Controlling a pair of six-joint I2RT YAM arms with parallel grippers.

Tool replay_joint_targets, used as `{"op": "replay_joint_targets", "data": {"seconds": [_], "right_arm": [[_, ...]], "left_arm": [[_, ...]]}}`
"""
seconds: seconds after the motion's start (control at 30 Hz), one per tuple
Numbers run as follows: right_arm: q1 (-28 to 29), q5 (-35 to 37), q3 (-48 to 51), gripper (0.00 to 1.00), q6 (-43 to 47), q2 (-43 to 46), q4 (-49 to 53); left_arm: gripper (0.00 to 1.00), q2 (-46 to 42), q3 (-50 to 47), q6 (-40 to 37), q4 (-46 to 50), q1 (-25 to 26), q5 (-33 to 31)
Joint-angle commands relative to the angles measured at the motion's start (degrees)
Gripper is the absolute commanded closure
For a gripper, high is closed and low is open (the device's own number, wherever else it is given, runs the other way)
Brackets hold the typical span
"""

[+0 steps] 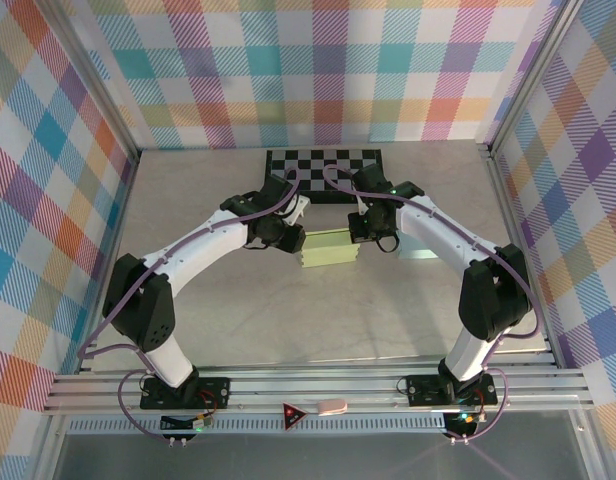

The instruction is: Fold the paper box

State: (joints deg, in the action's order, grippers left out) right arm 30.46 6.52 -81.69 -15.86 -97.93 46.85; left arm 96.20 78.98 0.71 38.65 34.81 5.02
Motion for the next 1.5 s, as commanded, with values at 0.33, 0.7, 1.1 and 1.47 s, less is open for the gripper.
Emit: {"op": "replay_joint_targets", "data": {"seconds": [0.33, 0.7, 1.1, 1.47], "right_arm": [[0.48, 0.58, -1.34, 1.0, -1.27, -1.18, 2.65], [0.48, 0.71, -2.13, 1.0, -1.84, -1.73, 3.49], [0.5, 0.69, -2.69, 1.0, -2.48, -2.35, 3.72], [0.8, 0.85, -3.4, 1.0, -2.51, -3.05, 4.03]], "left_arm": [[0.91, 2.1, 3.32, 2.09, 0.71, 0.16, 0.95], [0.99, 4.16, 6.86, 6.48, 3.01, 0.24, 2.07], [1.0, 6.44, 10.38, 15.74, 6.13, 0.26, 5.33], [1.0, 8.2, 11.5, 22.51, 6.42, 0.26, 6.3]]}}
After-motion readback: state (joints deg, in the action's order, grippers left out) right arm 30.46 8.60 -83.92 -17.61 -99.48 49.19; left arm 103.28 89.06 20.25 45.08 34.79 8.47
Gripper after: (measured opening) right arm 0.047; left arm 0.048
